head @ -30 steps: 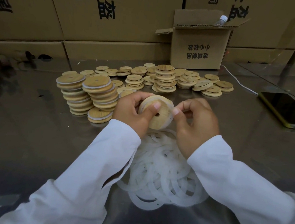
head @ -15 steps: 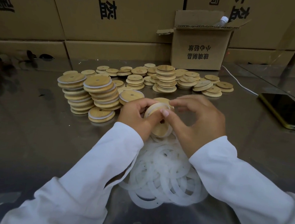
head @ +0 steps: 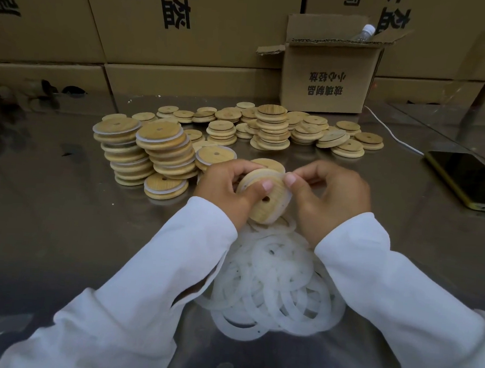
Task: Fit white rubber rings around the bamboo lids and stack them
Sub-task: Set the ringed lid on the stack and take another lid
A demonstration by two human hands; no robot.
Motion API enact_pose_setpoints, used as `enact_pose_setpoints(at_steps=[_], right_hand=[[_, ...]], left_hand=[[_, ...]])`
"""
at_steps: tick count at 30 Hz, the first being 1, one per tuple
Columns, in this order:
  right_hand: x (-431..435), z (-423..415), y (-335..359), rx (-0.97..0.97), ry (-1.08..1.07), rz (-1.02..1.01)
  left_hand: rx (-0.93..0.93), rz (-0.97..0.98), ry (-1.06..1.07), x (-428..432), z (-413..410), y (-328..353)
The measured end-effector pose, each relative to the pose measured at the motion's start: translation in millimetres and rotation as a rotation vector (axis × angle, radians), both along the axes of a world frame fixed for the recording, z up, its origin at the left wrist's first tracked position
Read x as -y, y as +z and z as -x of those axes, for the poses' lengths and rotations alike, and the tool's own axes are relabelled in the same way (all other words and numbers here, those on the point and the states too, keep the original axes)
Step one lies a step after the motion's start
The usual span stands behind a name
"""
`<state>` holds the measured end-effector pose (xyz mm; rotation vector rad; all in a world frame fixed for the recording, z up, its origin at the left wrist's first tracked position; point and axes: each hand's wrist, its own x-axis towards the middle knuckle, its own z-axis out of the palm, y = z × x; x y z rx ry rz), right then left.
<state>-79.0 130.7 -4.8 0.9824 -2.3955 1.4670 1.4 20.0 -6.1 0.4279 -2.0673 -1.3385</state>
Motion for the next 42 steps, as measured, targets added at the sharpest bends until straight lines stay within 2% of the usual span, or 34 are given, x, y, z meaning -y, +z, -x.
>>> enact_pose_setpoints(at_steps=[7,12,19,23,28,32,42], right_hand=[[0,2,2,-0.007,0.042,0.025],[-1,3,6,-0.003,0.083,0.049],[-4,5,4,0.188,0.157,0.160],[-1,0,-1,0.100,0.094,0.154],[0,-5,-6,-0.037,0.024,0.090],[-1,-4,-3,-0.060,0.006,0.049],[-2,7,4,0.149,0.040,0.065]], left_hand=[[-0.021,-0.085,-0.041,5,-4,2],[-0.034,-0.213,-0.105,10,-6,2],[-0.040,-0.242,-0.061,1,-1,-2],[-0.047,-0.236,-0.039,-3,0,-2],[-0.075,-0.341,0.033,-2,2,-3],[-0.079,-0.362,0.026,-2,3,-3],[-0.083,-0.279,-0.012,4,2,-3]])
